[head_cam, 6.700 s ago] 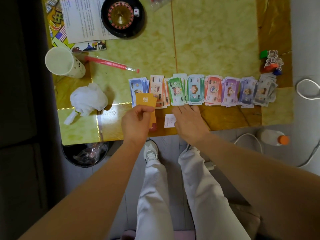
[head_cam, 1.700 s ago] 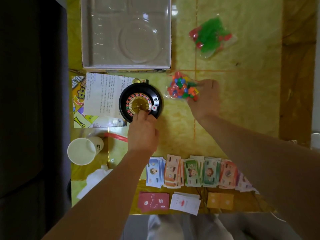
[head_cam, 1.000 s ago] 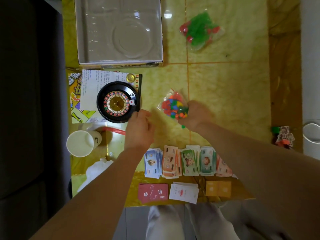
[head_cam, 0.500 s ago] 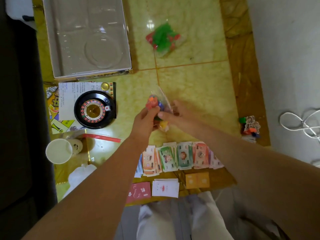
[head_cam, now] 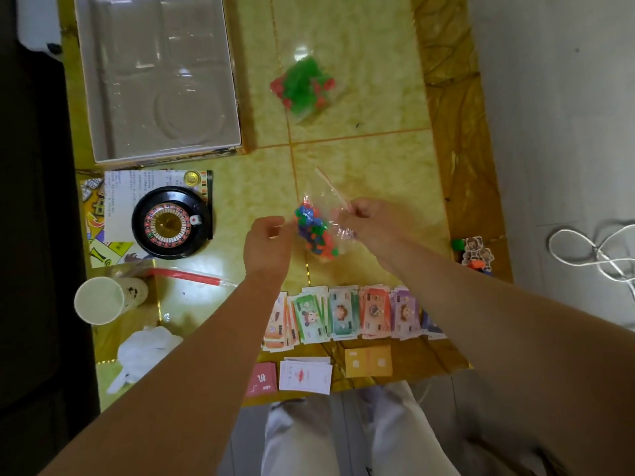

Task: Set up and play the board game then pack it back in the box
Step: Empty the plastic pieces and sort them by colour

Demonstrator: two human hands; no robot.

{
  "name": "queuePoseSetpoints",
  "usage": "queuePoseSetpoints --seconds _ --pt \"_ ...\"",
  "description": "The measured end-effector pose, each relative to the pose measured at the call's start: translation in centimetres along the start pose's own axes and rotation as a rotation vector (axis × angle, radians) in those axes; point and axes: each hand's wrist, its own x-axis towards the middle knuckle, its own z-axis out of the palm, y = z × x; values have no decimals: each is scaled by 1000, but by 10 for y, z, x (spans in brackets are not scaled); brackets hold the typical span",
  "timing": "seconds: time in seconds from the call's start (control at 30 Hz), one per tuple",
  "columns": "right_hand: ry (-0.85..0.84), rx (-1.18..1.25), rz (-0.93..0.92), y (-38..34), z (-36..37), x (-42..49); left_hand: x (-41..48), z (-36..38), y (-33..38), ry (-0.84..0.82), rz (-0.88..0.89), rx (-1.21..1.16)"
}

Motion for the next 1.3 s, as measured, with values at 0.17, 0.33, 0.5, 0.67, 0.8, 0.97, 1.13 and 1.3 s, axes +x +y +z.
queuePoseSetpoints --seconds 0.17,0.33,0.5,0.67,0.8,0.97,1.13,1.3 --pt "-124 -137 -48 -24 8 -14 -13 7 30 -135 59 -50" --pt "-169 -228 -80 -31 3 -22 -20 3 39 -96 25 -43" --pt "-133 -301 -75 -26 8 -18 -29 3 39 -95 24 -30" --pt "-169 -166 -34 -27 7 -30 -29 2 32 2 16 -4" --pt "-167 -74 19 -25 3 -33 -34 -2 32 42 75 144" --pt "248 -186 -60 -18 -2 -20 -31 -14 25 153 103 420" --pt "89 -256 -123 -28 8 -24 -27 -16 17 -15 214 308" --pt "23 -240 -95 -36 9 -20 -19 -27 7 -295 406 312"
